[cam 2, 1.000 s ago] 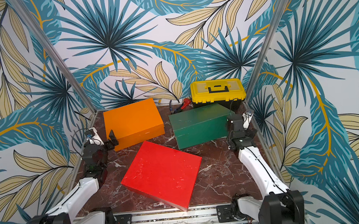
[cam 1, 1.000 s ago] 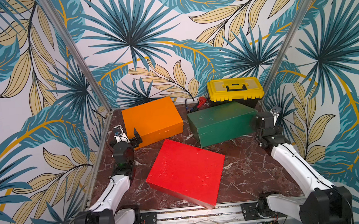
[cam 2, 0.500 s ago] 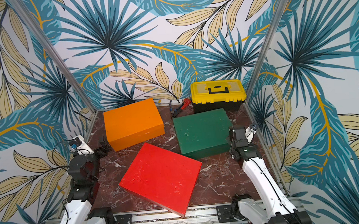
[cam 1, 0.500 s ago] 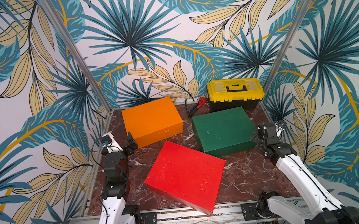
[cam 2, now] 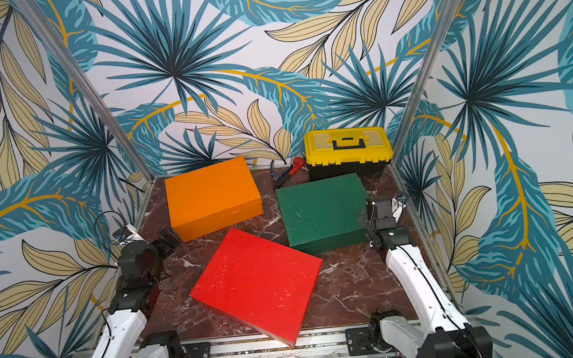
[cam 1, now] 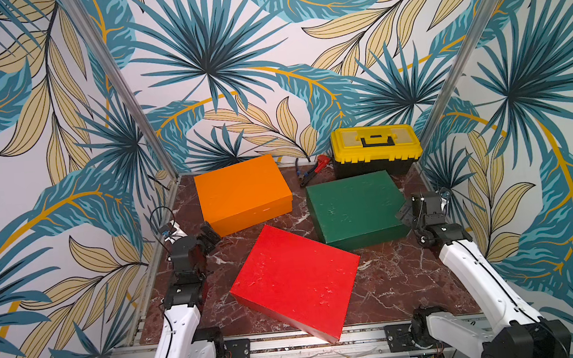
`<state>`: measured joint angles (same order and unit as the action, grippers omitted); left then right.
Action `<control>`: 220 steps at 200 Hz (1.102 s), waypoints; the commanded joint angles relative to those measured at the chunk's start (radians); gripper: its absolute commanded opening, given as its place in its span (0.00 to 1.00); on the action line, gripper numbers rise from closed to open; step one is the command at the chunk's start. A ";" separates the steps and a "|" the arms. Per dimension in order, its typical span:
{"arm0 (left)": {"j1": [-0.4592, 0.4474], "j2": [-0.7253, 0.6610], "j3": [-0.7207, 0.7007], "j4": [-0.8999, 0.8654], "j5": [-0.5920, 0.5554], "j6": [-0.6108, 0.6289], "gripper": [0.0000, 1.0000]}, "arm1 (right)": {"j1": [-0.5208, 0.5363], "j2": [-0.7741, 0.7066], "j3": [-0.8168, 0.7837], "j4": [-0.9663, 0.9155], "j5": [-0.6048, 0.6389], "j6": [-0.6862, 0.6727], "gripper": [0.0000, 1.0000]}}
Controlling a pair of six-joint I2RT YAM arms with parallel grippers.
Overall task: Stack the shoeboxes
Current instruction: Adjust the shoebox at the center of the board.
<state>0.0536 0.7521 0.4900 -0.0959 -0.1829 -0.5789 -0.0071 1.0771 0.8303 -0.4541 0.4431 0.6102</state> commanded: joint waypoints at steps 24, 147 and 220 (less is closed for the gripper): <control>0.006 0.013 0.096 -0.187 0.174 -0.090 1.00 | -0.072 0.142 0.004 0.102 -0.234 -0.012 0.99; 0.006 0.107 0.188 -0.250 0.390 -0.132 1.00 | -0.043 0.179 -0.068 0.187 -0.539 0.135 0.97; 0.006 0.106 0.183 -0.276 0.400 -0.120 1.00 | -0.138 -0.113 -0.049 0.080 -0.331 0.004 0.99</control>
<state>0.0540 0.8597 0.6243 -0.3534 0.1970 -0.7067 -0.1005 0.9981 0.7807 -0.3416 0.0620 0.6827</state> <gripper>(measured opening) 0.997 0.988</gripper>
